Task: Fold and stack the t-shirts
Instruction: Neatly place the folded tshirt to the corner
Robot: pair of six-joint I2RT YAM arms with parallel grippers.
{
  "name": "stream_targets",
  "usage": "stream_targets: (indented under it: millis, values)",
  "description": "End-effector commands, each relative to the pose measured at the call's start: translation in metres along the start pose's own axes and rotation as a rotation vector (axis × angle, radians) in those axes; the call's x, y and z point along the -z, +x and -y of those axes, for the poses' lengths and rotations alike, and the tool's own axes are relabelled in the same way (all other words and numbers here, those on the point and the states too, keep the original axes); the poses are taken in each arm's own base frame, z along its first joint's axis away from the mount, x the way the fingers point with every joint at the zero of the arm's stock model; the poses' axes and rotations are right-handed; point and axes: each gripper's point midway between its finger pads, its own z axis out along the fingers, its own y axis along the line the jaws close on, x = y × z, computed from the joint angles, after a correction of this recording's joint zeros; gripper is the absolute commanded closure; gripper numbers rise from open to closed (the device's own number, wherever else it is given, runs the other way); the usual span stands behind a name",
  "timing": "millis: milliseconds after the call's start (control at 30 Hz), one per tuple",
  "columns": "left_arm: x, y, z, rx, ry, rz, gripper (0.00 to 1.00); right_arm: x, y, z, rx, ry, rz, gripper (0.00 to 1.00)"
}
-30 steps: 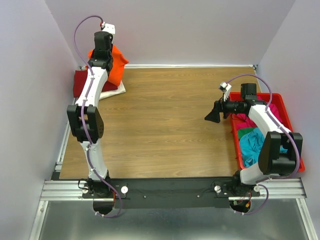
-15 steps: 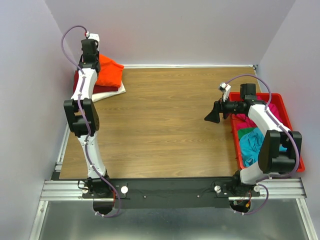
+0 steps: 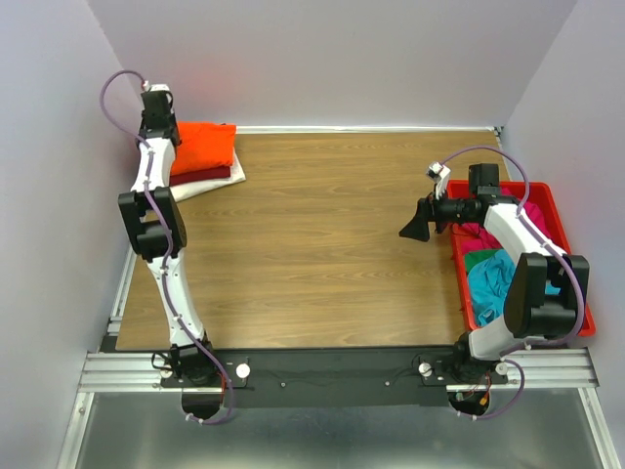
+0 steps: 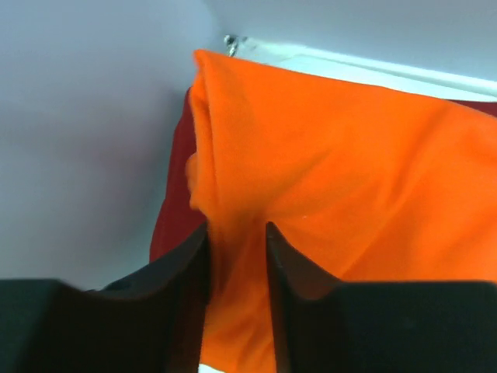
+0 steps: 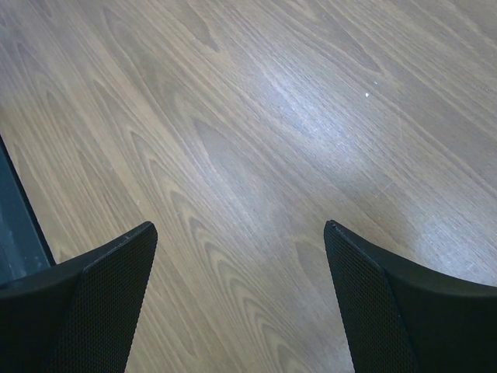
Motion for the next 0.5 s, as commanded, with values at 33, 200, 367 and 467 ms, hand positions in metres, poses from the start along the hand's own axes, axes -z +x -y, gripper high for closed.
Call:
stream_targets:
  millis: [33, 200, 367, 467]
  values:
    - [-0.006, 0.022, -0.042, 0.204, -0.063, -0.1, 0.51, 0.003, -0.005, 0.002, 0.01, -0.007, 0.007, 0.06]
    - [0.055, -0.059, -0.049, 0.252, 0.027, 0.126, 0.48, 0.003, -0.006, 0.001, 0.011, -0.009, 0.009, 0.06]
    - [0.1, -0.1, -0.034, 0.235, 0.171, 0.267, 0.47, 0.004, -0.006, 0.002, 0.018, -0.003, 0.008, 0.06]
    - [0.121, -0.103, -0.028, 0.195, 0.227, 0.283, 0.47, 0.004, -0.006, 0.003, 0.024, 0.009, 0.004, 0.06]
